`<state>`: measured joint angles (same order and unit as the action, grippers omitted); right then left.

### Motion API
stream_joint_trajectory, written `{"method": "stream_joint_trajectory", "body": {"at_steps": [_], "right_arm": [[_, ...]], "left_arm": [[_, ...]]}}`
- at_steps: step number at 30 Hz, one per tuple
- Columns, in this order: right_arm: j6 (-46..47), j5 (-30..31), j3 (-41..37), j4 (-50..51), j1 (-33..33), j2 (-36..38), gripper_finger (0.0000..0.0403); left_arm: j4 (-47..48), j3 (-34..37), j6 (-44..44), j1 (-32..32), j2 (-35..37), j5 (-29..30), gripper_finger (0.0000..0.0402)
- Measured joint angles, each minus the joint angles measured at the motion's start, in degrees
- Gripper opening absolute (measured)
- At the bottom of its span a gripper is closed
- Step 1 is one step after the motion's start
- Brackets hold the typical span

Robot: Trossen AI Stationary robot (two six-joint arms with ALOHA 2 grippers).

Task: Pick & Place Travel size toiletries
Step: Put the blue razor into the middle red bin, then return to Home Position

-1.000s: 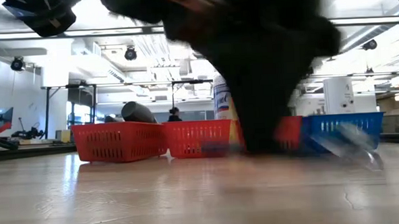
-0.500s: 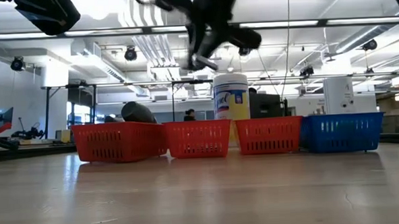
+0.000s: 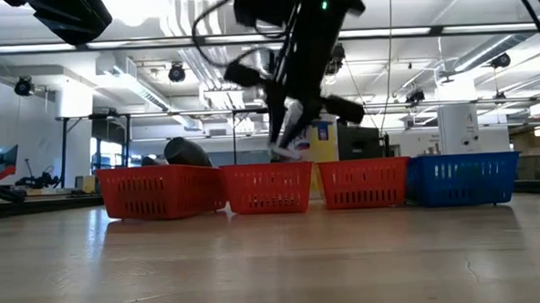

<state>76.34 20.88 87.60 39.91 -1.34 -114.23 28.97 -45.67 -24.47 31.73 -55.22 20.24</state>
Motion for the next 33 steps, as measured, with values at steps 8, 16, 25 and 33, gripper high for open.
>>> {"method": "stream_joint_trajectory", "body": {"at_steps": [8, 16, 25, 33], "right_arm": [[-0.81, 0.33, -0.19, 0.04, 0.69, -1.01, 0.0087], [-3.57, 0.16, 0.33, 0.14, 0.48, 0.09, 0.0193], [-14.81, 1.40, 2.19, -0.13, -1.84, 7.15, 0.0269], [-20.13, -2.09, 1.29, -2.30, -5.65, 14.32, 0.0283]], "left_arm": [[-0.02, 0.00, 0.03, -0.02, 0.00, 0.80, 0.0087], [-0.07, 0.00, -0.74, -0.02, 0.00, 0.78, 0.0087], [-1.33, 0.00, -2.01, -0.11, 0.00, 0.88, 0.0087], [-8.95, 0.09, -1.98, -1.30, -0.52, -0.72, 0.0087]]}}
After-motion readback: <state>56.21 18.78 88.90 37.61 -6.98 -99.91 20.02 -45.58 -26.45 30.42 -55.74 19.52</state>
